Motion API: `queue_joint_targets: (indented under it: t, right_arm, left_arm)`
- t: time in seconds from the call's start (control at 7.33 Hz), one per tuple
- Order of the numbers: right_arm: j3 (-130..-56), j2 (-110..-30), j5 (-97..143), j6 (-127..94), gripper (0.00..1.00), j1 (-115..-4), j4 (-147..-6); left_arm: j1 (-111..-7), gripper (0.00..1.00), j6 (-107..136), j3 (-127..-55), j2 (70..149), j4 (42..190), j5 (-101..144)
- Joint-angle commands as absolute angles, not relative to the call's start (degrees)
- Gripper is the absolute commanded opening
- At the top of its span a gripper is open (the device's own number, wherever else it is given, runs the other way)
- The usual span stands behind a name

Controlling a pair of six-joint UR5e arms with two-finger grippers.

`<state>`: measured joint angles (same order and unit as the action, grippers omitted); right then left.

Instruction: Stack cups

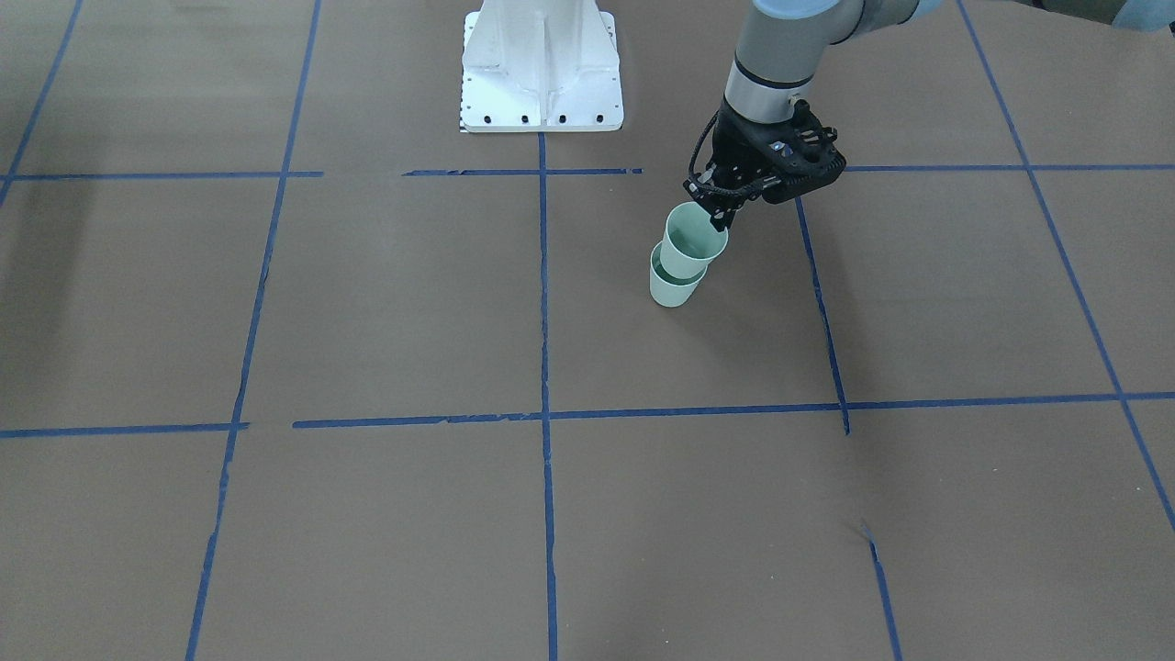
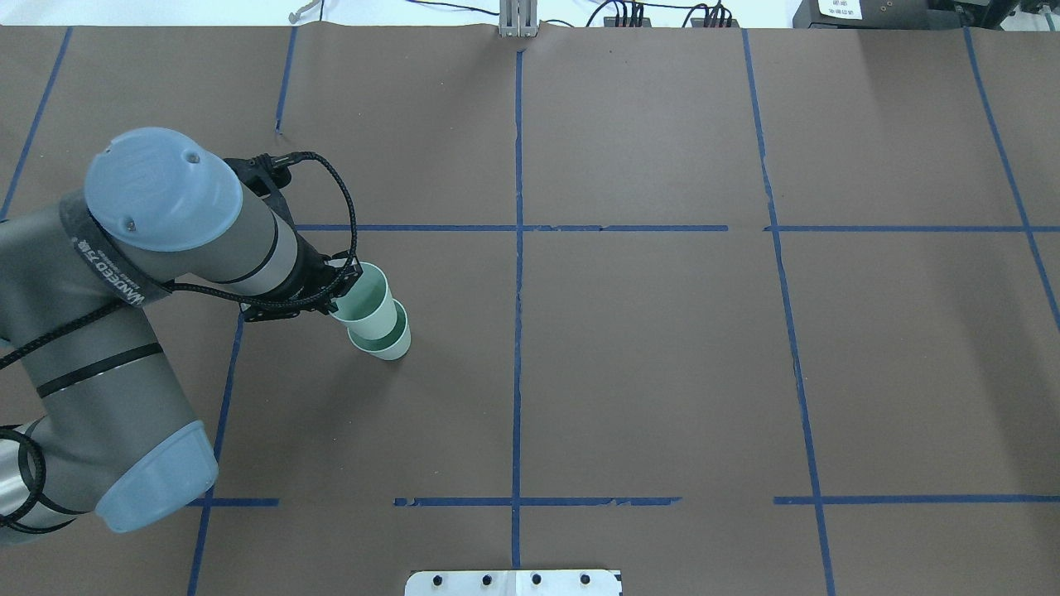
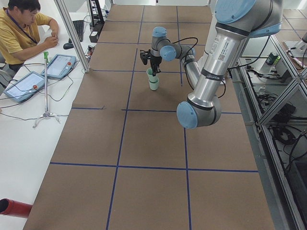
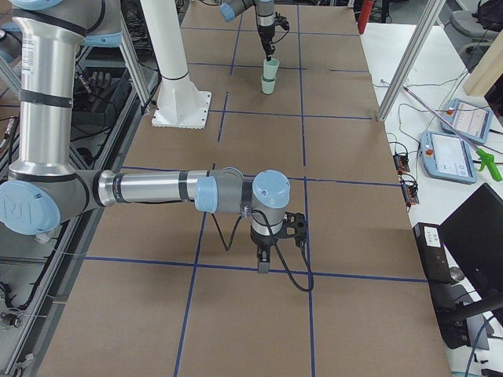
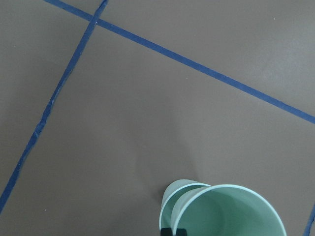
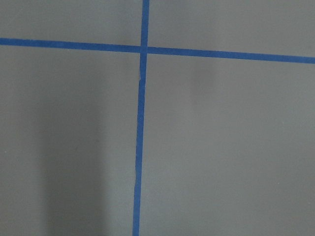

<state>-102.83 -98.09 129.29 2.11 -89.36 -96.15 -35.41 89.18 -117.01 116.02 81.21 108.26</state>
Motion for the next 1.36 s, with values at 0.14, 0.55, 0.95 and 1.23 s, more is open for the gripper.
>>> queue_joint_targets:
  t: [0.14, 0.55, 0.95, 1.23]
  right_arm:
    - [-102.8, -98.1, 129.3, 2.1, 1.0, -89.4, -96.2]
    - [-102.8, -98.1, 129.3, 2.1, 1.0, -89.4, -96.2]
    - [-102.8, -98.1, 129.3, 2.1, 1.0, -89.4, -96.2]
    - [-102.8, -98.1, 129.3, 2.1, 1.0, -89.4, -96.2]
  left_arm:
    - [-35.3, 1.0, 90.4, -116.7, 116.0, 81.6, 107.7]
    - [-36.4, 1.0, 88.3, -117.9, 113.9, 87.3, 108.1]
    - [-48.2, 1.0, 65.1, -118.8, 105.2, 88.1, 118.1]
    - [-60.4, 1.0, 39.9, -118.0, 96.6, 88.1, 125.6]
